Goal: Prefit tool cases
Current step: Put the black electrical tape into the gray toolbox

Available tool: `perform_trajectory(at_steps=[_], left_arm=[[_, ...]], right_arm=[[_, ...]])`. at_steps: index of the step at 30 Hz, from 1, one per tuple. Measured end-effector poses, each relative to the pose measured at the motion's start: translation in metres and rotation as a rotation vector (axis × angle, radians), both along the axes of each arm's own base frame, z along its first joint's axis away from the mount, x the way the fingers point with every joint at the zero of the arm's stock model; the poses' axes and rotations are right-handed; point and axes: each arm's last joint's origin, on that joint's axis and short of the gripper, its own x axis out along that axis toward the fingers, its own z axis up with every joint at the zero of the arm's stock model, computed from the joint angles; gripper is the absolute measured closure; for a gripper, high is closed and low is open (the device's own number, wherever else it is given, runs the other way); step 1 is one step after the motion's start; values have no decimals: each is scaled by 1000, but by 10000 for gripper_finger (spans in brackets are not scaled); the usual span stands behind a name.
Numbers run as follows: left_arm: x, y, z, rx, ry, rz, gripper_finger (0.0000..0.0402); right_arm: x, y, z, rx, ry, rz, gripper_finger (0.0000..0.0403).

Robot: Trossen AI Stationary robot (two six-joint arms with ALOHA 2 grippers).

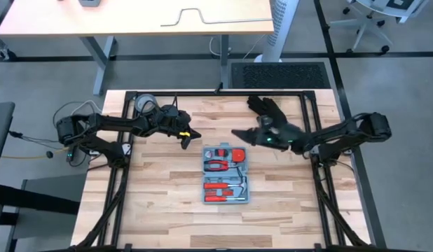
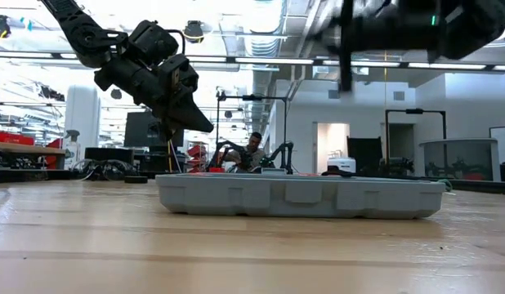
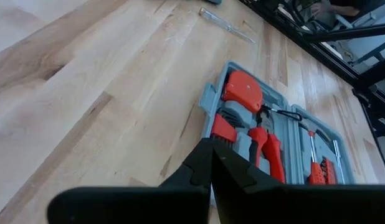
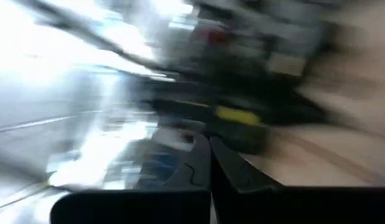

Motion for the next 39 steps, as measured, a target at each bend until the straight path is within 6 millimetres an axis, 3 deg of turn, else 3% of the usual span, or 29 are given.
perform_trajectory(at_steps=[2, 7, 12, 20, 27, 34, 39], left_arm=[[0, 0, 0, 0, -1, 0, 401], [0, 0, 0, 0, 1, -1, 401], [0, 0, 0, 1, 0, -1, 401], [0, 0, 0, 1, 0, 0, 401], [0, 0, 0, 4, 3, -2, 402], [-1, 0, -1, 11, 13, -8, 401], [-1, 0, -1, 11, 14, -8, 401]], right_arm=[[0, 2, 11, -51, -103, 12, 403], [2, 1, -24, 50, 196, -5, 403], [4, 2, -7, -4, 32, 21, 403], [3, -3, -31, 80, 249, 3, 403], [5, -2, -8, -6, 38, 28, 403], [4, -2, -27, 54, 220, 29, 403], [4, -2, -25, 53, 199, 32, 403]])
